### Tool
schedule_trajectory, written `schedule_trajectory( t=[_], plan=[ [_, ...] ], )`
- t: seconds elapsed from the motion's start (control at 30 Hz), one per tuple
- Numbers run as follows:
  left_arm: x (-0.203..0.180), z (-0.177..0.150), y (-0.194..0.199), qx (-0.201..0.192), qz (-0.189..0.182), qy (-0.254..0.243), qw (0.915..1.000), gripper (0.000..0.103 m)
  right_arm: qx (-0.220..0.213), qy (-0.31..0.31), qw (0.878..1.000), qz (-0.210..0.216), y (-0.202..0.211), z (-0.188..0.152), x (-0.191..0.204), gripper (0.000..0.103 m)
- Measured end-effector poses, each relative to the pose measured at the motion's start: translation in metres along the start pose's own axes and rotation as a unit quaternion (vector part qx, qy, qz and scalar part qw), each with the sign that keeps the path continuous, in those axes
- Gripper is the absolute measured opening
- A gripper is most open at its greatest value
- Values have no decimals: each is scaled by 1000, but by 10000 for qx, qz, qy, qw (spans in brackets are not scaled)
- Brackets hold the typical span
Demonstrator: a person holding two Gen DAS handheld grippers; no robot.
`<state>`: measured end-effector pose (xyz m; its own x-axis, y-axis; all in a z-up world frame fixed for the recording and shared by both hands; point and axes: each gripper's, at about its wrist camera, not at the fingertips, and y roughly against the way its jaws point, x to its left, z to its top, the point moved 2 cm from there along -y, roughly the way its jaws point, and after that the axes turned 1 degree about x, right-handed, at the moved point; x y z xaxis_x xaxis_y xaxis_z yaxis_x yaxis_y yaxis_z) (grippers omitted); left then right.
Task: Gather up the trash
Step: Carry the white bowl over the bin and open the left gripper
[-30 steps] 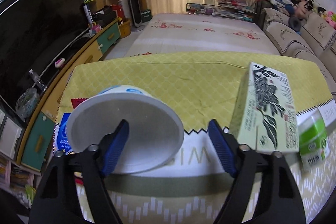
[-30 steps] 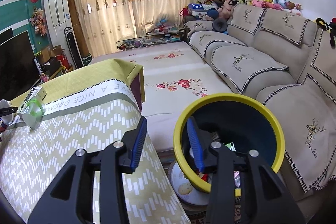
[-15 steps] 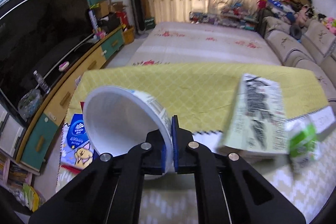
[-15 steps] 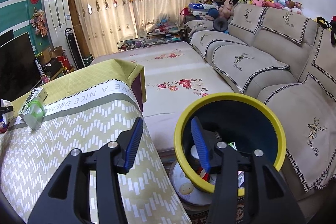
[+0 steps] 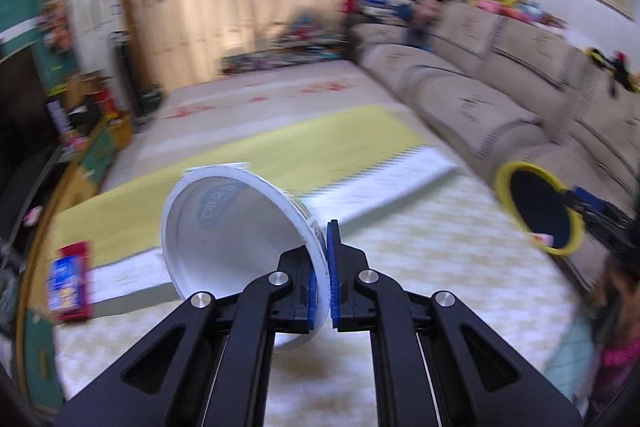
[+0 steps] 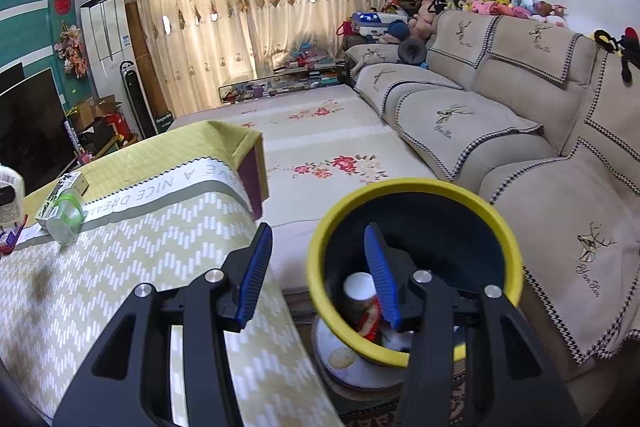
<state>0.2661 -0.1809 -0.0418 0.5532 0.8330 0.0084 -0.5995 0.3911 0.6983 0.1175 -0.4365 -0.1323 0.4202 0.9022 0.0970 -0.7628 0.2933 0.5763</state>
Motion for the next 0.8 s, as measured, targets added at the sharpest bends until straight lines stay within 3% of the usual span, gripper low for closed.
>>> schedule_trajectory(
  t=[0.1, 0.4, 0.67, 0.8],
  plan=[
    [-57, 10, -15, 191, -702, -225, 9971, 6, -30, -38, 9999, -130, 9, -3, -17, 46],
    [-230, 50, -68, 492, -1867, -922, 9768, 6, -170, -440, 9975, -531, 28, -6, -78, 46],
    [-348, 77, -129, 744, -2299, -1241, 9624, 6, -156, -803, 9936, -781, 35, -12, -123, 46],
    [-389, 80, -159, 825, -2317, -1264, 9610, 8, -179, -913, 9919, -859, 38, -12, -132, 46]
  ],
)
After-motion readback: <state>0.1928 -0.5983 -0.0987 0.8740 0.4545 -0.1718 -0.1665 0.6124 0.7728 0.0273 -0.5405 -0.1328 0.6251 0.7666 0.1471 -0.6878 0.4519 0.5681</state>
